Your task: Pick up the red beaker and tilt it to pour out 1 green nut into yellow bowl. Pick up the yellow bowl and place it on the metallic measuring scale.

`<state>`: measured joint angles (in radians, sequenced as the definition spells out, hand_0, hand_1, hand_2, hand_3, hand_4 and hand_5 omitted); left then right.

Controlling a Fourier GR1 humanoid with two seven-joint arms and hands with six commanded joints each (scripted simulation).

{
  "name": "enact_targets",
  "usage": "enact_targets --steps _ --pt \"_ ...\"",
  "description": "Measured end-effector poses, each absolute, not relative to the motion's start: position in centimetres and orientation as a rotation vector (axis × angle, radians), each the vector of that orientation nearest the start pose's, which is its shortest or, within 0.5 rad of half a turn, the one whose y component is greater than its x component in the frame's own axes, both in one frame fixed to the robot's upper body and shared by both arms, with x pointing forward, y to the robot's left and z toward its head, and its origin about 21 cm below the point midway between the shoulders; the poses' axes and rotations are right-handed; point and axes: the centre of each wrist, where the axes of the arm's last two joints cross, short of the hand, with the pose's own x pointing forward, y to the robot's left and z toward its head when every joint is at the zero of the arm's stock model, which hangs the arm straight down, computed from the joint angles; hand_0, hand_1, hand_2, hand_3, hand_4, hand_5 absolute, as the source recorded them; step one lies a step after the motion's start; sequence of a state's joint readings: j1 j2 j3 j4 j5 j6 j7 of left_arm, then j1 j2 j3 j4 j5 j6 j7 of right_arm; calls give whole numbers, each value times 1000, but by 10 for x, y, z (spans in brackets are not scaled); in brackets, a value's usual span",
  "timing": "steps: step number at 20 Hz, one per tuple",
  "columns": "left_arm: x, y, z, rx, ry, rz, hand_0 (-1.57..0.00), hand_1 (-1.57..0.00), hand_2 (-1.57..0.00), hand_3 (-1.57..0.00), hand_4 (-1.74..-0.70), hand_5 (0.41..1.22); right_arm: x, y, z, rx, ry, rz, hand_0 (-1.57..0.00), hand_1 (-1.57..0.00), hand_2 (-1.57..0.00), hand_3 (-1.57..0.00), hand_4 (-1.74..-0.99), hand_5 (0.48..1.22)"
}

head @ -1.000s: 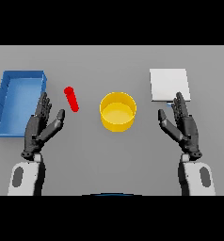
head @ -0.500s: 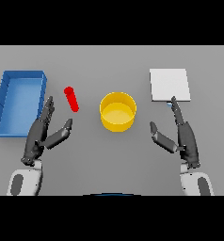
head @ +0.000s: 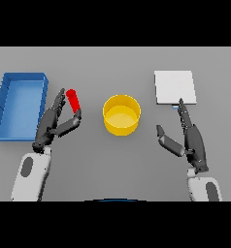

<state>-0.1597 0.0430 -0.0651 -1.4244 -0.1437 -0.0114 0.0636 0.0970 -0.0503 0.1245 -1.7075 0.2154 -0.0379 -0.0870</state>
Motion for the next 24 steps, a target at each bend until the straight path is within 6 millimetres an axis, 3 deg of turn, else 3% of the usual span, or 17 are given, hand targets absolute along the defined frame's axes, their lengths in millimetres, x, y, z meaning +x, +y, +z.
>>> enact_targets --steps 6,14,20,21,22,24 --pt "309 205 -19 70 -1458 -246 1 1 1 1 -1333 714 221 -217 15 -140 -1711 233 1 1 1 1 -1338 688" --pt "342 197 -13 57 -1481 -273 1 1 1 1 -1313 706 222 -218 12 -130 -1708 227 1 1 1 1 -1324 683" --pt "355 192 -20 29 -1494 -278 1 1 -30 -3 -1389 752 222 -223 14 -156 -1700 228 1 1 1 1 -1295 683" --pt "358 191 -17 31 -1510 -263 -81 -84 -122 -75 -1416 770 223 -224 13 -161 -1699 235 1 1 1 1 -1291 684" --pt "358 185 -19 24 -1499 -245 -253 -276 -307 -220 -1444 795 225 -224 15 -164 -1704 236 1 1 1 1 -1289 684" --pt "358 180 -20 25 -1498 -208 -681 -701 -715 -706 -1441 949 226 -223 17 -170 -1709 233 1 1 1 1 -1285 683"
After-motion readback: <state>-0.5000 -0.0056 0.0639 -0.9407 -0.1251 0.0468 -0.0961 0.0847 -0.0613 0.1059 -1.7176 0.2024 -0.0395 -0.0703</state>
